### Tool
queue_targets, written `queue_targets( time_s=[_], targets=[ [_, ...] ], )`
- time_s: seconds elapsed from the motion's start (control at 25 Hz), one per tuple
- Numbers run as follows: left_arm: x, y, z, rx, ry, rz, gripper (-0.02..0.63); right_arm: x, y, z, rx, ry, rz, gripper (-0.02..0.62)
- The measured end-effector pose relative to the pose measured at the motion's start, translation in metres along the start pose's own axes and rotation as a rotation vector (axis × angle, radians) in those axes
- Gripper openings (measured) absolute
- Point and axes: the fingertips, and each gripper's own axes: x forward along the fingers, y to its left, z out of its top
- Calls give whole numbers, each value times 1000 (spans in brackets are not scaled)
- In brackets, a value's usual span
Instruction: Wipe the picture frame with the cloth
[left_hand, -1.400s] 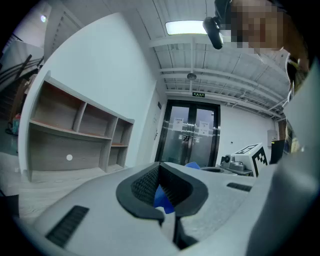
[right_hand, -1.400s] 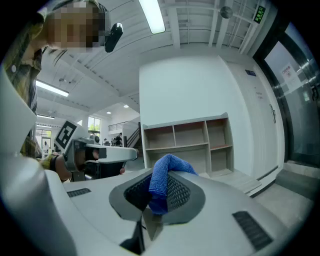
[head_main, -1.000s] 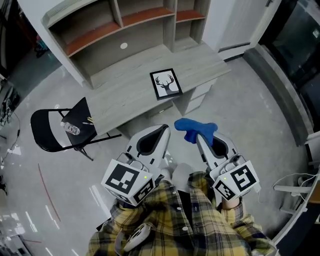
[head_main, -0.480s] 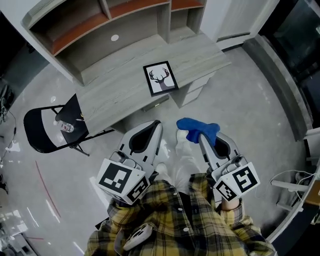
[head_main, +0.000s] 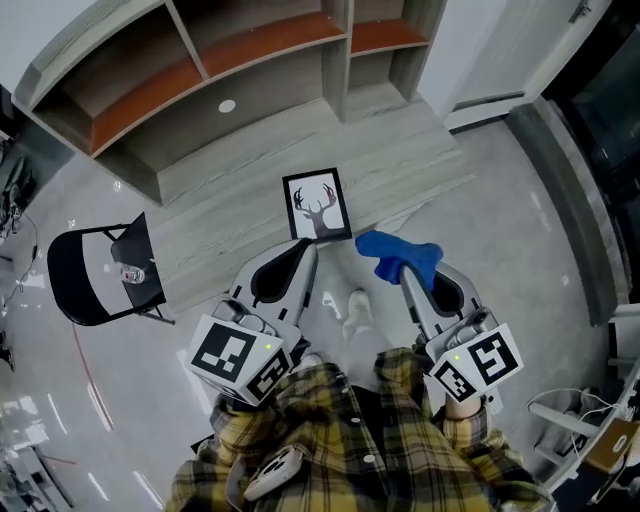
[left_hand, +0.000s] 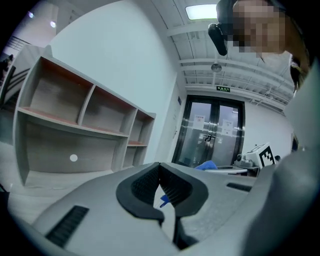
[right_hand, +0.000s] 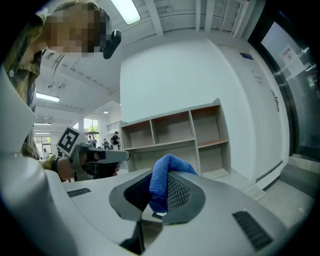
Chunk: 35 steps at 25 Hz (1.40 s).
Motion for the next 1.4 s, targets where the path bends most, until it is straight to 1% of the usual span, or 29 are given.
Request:
queue_targets(
  time_s=[0.2,0.36,0.52,0.68,0.8,0.96,1.16,1.4],
  targets=[
    [47,21,30,-9,-47,98,5,32,-52,25,-22,10,77,41],
    [68,37,35,-31,-61,183,5,56,-84,31,-22,32,143,41],
    [72,54,24,-65,-45,257,5,78,-94,27,-7,64,201,41],
    [73,73,20,-85,-39,296,5,101,-89,18,-1,97,250,41],
    [73,90,21,-97,-35,292,5,117,-80,17,-3,106,255,41],
    [77,117,28,-96,-25,257,5,144,-71,18,0,112,234,41],
    [86,163,36,-99,14,192,5,190,-59,20,4,126,177,41],
    [85,223,42,-111,65,98,5,252,-35,23,22,132,90,41]
  ],
)
